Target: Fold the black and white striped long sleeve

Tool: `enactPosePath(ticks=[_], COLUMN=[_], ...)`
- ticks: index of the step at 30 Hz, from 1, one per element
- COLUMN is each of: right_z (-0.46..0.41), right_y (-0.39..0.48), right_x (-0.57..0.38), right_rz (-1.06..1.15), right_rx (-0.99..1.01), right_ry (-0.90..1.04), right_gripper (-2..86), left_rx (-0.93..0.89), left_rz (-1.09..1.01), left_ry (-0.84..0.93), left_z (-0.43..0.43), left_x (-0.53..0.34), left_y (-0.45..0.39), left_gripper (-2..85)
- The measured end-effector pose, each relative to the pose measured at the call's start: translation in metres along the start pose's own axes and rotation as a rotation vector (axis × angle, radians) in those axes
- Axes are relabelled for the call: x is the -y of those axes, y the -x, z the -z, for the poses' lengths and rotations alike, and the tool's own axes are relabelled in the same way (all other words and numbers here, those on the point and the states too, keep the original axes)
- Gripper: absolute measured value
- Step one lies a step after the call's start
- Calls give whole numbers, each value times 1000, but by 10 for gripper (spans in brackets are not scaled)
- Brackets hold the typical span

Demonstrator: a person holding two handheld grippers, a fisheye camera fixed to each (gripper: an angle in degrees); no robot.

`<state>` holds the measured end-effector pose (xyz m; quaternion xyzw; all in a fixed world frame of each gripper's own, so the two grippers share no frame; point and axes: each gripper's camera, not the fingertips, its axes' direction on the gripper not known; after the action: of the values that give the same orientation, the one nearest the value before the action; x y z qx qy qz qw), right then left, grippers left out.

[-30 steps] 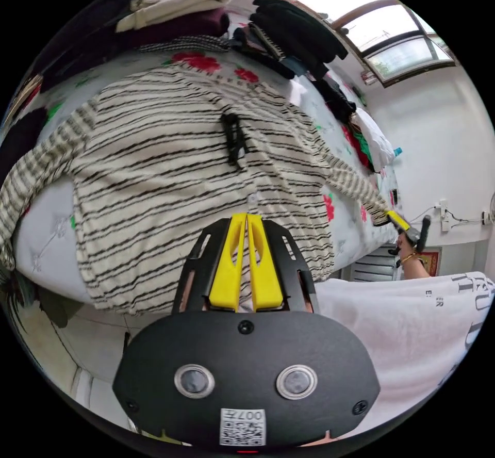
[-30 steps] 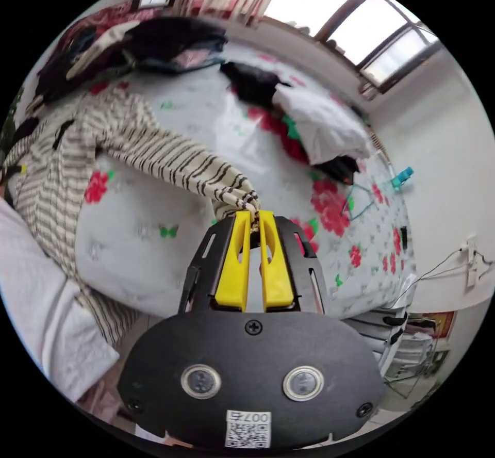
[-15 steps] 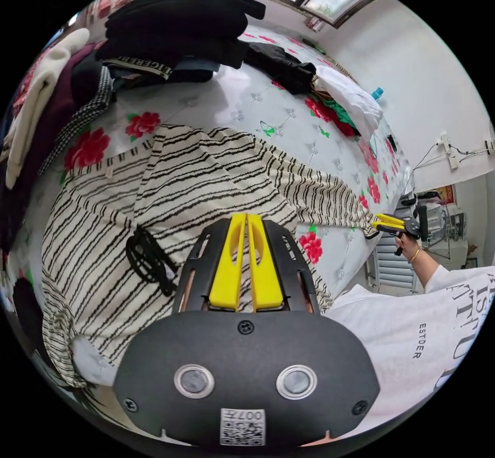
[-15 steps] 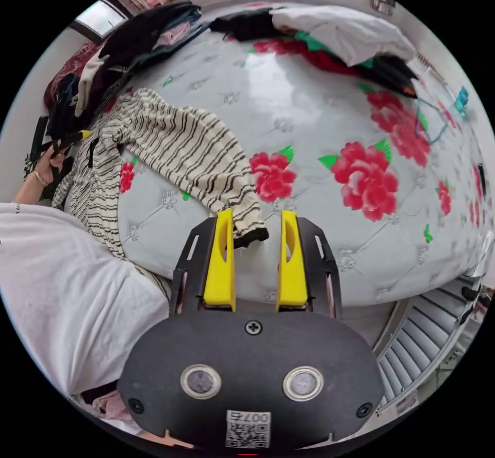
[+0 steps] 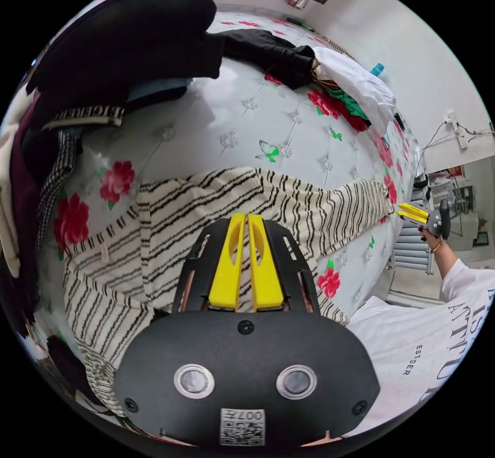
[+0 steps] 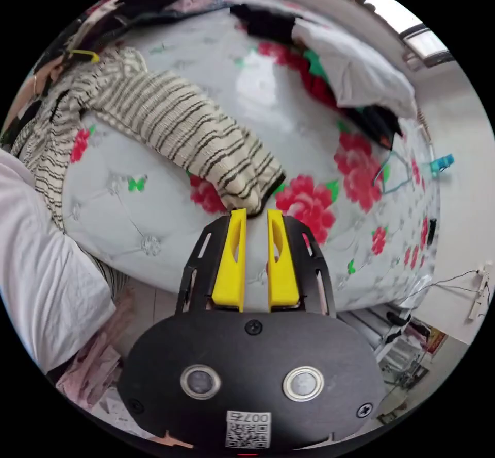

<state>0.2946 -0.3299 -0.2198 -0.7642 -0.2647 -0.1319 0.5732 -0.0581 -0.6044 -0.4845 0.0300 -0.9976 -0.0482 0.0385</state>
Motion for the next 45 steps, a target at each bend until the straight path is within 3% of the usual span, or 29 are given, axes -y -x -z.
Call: enactPosePath(ticks=[6,10,13,17,20,22,25,30,36,40,45], right_z=[29,-7,-30,-18,3,15,1,-29,0,-9,-22], right_y=[-60,-96,-94,-75,-87,-122,-151,-164,-167,-154,-151], right_x=[-9,20,42,54,53,48,65,94,56,36,51], right_rz=[-310,-437,-480,-371,-405,-535,-593,-573,-625,-621,-579], right_rx=[137,311,305,274,147,176,212,287,365,370,477], right_ry=[-206,-162,-95,-112,-177,-266,-237,-129,-293,-265,-258], right_gripper=[35,33,22,4,0,0,1,13,22,21,16], left_rx=[42,64,139,210,158,77,52,90,-29,-3,26], left_rz=[-141,-176,-201,-217,-80,-21,-29,-7,126,134,164], left_ry=[23,104,114,88,-50,-95,-58,-26,-102,-226,-189], left_z=[-25,-58,-68,-59,-29,-21,-30,-37,14,59,81], left_x=[42,62,66,63,60,64,75,85,72,50,50], left_y=[-14,-20,-26,-26,-2,10,8,10,39,45,54], left_gripper=[58,66,24,-3,-6,-6,-2,25,52,39,29])
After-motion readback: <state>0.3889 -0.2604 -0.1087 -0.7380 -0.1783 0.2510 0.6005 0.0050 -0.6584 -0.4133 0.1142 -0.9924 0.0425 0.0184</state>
